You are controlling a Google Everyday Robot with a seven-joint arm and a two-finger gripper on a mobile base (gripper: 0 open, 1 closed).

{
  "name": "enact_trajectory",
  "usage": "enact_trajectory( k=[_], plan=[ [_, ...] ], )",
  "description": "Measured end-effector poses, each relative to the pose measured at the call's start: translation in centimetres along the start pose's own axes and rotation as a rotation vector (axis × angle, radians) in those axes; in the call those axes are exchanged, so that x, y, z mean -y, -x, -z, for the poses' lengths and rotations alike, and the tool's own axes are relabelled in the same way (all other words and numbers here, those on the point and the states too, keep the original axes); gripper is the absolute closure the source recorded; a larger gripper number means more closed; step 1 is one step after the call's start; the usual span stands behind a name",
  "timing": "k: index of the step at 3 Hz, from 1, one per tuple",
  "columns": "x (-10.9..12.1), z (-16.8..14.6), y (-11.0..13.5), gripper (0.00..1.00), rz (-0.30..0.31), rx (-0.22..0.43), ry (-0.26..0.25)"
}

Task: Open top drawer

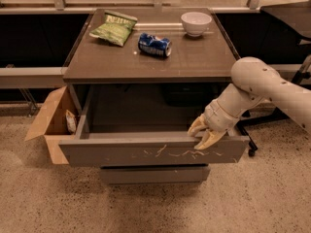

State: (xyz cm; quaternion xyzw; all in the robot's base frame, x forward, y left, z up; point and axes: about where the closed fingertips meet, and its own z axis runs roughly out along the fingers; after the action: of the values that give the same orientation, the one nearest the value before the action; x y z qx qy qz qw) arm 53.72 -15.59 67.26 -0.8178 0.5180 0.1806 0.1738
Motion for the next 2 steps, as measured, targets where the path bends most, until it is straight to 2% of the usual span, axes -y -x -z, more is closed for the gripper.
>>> enact_trajectory(
  k=[2],
  plan=[
    [0.12, -0.04, 0.33, 0.23, 0.0, 0.0, 0.0]
  ],
)
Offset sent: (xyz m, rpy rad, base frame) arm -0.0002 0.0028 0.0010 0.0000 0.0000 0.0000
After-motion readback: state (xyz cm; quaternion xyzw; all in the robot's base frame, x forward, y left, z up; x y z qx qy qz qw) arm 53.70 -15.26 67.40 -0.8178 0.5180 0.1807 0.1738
